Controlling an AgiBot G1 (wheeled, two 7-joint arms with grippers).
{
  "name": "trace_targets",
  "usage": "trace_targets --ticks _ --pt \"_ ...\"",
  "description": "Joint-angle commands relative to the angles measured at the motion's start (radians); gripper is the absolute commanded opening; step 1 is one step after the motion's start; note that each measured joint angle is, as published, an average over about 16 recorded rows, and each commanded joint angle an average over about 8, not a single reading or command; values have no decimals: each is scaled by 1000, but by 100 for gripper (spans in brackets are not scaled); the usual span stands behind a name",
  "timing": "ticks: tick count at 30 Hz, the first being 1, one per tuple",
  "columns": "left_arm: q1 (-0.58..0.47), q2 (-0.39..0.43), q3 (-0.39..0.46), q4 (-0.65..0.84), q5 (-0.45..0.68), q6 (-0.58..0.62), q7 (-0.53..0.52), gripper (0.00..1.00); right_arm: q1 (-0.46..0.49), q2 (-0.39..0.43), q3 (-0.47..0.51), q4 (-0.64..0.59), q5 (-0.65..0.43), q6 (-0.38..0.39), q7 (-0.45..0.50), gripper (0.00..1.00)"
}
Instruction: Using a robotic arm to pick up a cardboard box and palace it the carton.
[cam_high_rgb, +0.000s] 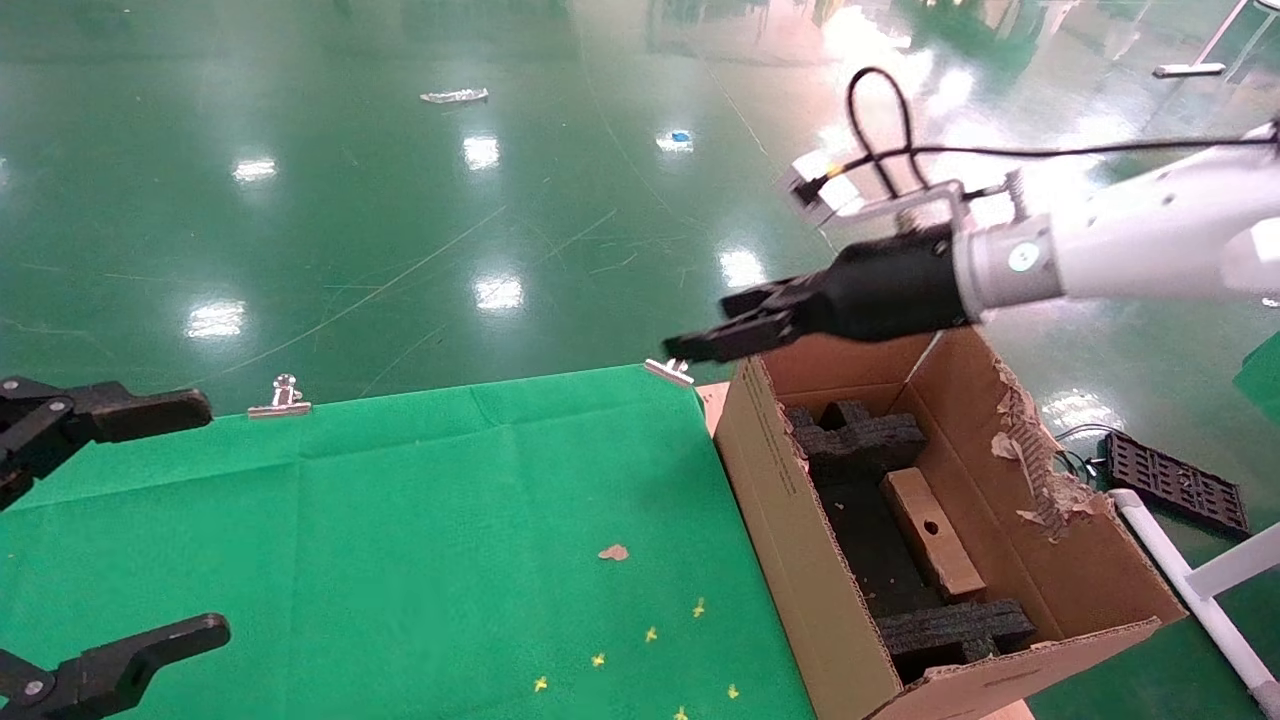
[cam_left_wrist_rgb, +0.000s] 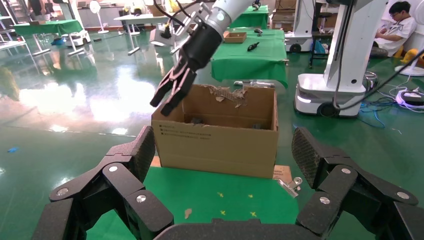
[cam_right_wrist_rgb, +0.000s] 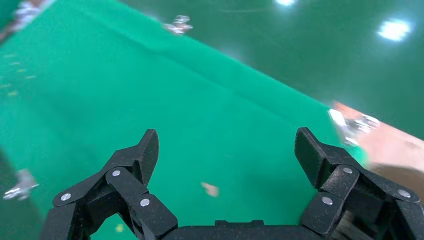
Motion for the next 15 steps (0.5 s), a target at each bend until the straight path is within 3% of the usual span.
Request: trace_targets --ticks 1,15 --pt "0 0 0 0 0 0 0 100 -41 8 50 41 13 -8 -18 100" --pt "0 0 1 0 -1 0 0 100 -330 62 400 329 102 -67 -145 100"
